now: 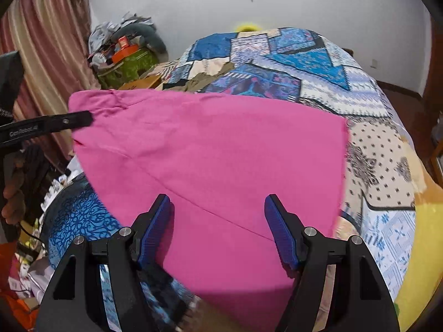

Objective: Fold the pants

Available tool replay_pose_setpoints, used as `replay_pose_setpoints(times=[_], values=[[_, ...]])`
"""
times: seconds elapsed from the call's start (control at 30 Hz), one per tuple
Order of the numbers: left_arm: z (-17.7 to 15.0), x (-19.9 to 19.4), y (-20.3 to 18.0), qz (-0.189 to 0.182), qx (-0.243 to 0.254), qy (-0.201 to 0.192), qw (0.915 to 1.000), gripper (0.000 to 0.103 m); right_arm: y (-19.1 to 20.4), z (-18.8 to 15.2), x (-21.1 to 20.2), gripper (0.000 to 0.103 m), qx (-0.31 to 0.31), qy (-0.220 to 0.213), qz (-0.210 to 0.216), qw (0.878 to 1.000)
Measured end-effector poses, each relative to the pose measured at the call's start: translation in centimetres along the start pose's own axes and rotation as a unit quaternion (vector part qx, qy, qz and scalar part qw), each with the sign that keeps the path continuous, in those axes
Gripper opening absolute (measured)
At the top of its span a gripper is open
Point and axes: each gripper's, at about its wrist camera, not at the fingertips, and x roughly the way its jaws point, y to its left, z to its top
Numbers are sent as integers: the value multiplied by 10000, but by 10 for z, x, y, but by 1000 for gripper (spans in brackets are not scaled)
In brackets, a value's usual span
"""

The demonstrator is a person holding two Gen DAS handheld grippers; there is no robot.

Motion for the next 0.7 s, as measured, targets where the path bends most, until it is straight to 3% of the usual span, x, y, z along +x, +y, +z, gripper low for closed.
replay_pose_setpoints(times=[0.1,0.33,0.5,0.7], values=[[6,-11,-1,262,152,-243,9992,18,-10,-3,-5,67,136,6,-160,9998],[23,-26,-30,22,568,-578,9967,16,-28,-10,-10,67,442,-27,-152,9989],[38,-30,-66,-620,896,-640,9920,16,-28,-10,-10,67,434,-44,-150,9989],[50,-24,-101,-1576,1093,-385,9807,15,-31,-10,-10,67,473,-60,-130,9988]])
